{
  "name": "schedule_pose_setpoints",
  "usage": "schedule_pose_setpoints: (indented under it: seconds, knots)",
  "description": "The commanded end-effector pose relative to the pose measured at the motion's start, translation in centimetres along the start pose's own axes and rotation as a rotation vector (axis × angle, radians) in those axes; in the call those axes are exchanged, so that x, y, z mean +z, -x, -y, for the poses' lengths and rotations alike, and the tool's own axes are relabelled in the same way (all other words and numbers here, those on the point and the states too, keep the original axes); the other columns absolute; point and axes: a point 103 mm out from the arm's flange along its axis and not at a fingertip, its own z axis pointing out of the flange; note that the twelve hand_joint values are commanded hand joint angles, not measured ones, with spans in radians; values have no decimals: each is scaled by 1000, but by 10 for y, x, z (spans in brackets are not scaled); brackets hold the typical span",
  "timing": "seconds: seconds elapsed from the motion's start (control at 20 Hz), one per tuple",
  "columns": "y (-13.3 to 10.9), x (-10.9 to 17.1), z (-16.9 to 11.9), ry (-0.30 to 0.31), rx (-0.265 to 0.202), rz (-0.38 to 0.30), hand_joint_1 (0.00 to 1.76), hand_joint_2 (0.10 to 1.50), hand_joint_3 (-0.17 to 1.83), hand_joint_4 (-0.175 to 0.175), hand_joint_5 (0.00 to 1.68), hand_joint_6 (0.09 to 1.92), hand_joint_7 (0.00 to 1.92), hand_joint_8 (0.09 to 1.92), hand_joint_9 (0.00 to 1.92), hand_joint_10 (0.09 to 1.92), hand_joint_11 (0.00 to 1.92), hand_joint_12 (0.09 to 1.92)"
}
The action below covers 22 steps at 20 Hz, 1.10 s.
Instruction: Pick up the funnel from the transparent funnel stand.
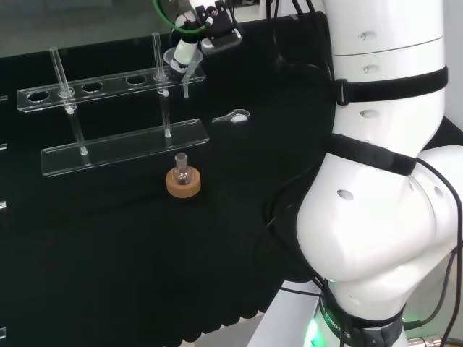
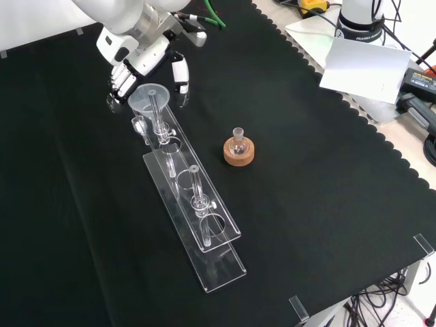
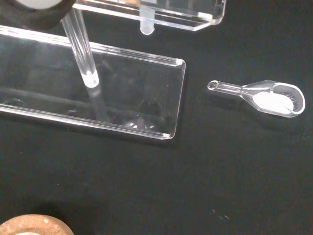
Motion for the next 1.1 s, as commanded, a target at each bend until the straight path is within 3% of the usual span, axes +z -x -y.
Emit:
schedule_pose_setpoints:
  seconds: [0.05,0.3,0.4,0.85,1.0,1.1]
  knots:
    - [18,3,-1,-4,-9,-14,714,674,290,-39,130,87,0,433,211,808,323,1416]
    - [0,3,-4,-8,4,3,720,665,317,-23,172,87,0,526,256,815,337,1412]
    - [17,4,-4,-7,-9,-14,722,663,328,-19,190,87,0,559,271,816,343,1410]
    - [-1,4,-7,-17,-24,16,727,651,372,-21,224,87,1,634,361,762,365,1399]
    - [-1,4,-8,-3,-16,28,725,658,401,-26,277,87,33,658,411,713,375,1389]
    - [0,3,-7,40,-9,39,729,671,424,-31,338,87,87,667,461,676,390,1375]
